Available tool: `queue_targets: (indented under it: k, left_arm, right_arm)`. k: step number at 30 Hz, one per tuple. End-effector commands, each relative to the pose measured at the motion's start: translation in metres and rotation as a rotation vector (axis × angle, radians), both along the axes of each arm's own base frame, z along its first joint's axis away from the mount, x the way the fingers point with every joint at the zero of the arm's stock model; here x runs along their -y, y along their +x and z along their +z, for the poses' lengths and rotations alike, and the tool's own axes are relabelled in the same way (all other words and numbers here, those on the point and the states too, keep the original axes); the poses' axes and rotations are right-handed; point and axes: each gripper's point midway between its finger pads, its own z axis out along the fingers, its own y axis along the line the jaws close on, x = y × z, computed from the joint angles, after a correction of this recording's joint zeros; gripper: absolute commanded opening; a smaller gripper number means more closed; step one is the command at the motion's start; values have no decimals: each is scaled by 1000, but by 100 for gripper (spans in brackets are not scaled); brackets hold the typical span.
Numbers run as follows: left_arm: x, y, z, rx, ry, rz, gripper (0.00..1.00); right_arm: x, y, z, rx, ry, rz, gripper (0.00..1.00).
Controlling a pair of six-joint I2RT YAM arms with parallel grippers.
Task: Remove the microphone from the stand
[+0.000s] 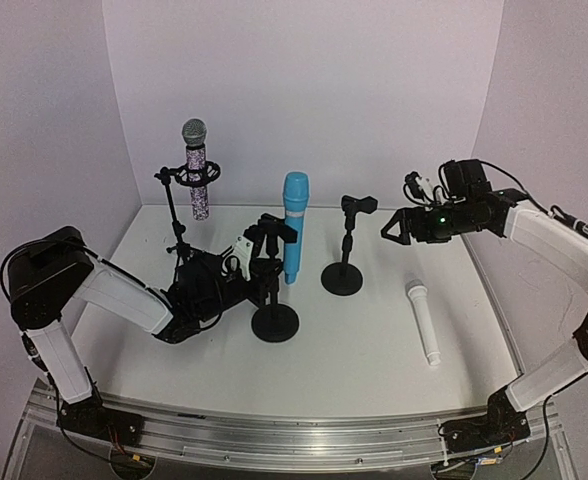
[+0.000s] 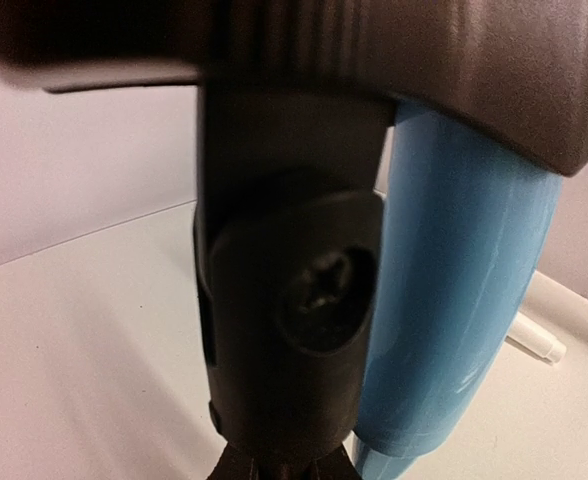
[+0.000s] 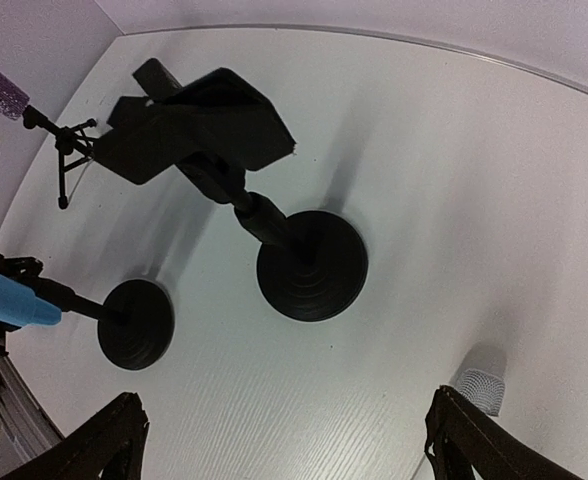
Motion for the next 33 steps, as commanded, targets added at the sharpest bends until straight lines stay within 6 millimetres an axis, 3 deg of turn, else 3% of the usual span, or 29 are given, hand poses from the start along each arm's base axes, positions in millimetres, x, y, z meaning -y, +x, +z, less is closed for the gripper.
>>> queue_targets:
  k: [1,6,10,18,20,22,26,33]
  left_arm:
    - [-3,-6,66,106,-235,34,0]
    - [8,-21,53,99,-221,12,0]
    - [12,-32,30,48,-175,1,2]
    - [17,-34,3,61,-81,-12,5]
    - [18,-36,1,52,-79,-24,17]
    - [16,-40,-1,39,-73,-40,36]
    - [12,-53,3,49,-67,-87,59]
    - [0,-77,-2,63,-3,-174,69]
  right_arm:
    - [-6,-12,28,75,37,30,94]
    - [-9,-20,30,80,43,38,94]
    - [-12,-23,32,84,44,49,94]
    - [-21,-24,35,92,50,88,94]
    - [-22,-25,35,94,52,94,94]
    - [-23,-25,36,96,54,99,94]
    - [-24,-25,37,96,58,105,94]
    - [-32,-23,45,99,83,134,94]
